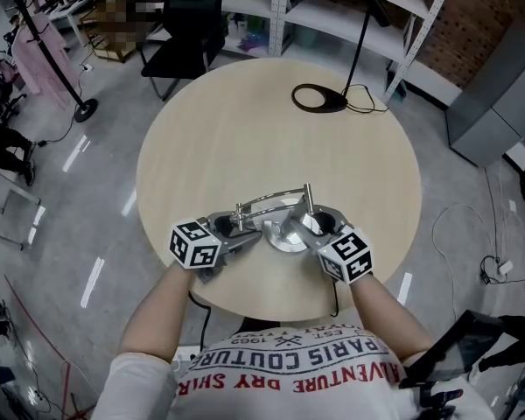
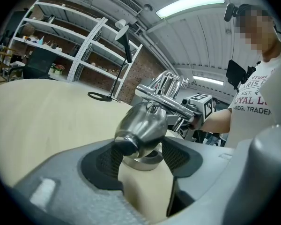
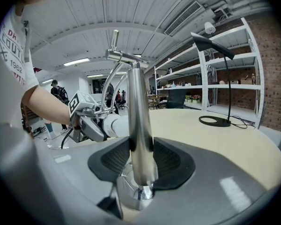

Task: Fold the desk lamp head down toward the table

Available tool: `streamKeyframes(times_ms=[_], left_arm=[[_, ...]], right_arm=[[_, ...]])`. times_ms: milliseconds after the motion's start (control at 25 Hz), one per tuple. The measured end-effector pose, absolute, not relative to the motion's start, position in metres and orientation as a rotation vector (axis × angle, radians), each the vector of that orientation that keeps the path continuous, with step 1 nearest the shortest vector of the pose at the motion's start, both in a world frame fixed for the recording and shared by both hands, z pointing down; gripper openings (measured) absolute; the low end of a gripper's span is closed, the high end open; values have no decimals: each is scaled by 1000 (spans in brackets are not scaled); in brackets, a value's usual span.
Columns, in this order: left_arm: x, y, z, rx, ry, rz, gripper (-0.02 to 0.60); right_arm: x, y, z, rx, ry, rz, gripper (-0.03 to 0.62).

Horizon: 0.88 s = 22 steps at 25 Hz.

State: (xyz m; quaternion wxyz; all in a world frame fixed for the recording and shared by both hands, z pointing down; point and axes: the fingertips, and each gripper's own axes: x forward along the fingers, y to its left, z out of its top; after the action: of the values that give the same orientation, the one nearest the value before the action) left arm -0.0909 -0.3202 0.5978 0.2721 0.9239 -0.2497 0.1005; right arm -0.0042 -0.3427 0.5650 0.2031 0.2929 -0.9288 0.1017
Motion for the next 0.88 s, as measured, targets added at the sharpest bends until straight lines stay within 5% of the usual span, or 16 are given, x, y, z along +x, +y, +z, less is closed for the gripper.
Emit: streamKeyframes(times_ms=[880], left_arm=[[-109,-296,612,2390,-914,294,252]], right_arm=[[11,-327,546,795,-2609,292,120]])
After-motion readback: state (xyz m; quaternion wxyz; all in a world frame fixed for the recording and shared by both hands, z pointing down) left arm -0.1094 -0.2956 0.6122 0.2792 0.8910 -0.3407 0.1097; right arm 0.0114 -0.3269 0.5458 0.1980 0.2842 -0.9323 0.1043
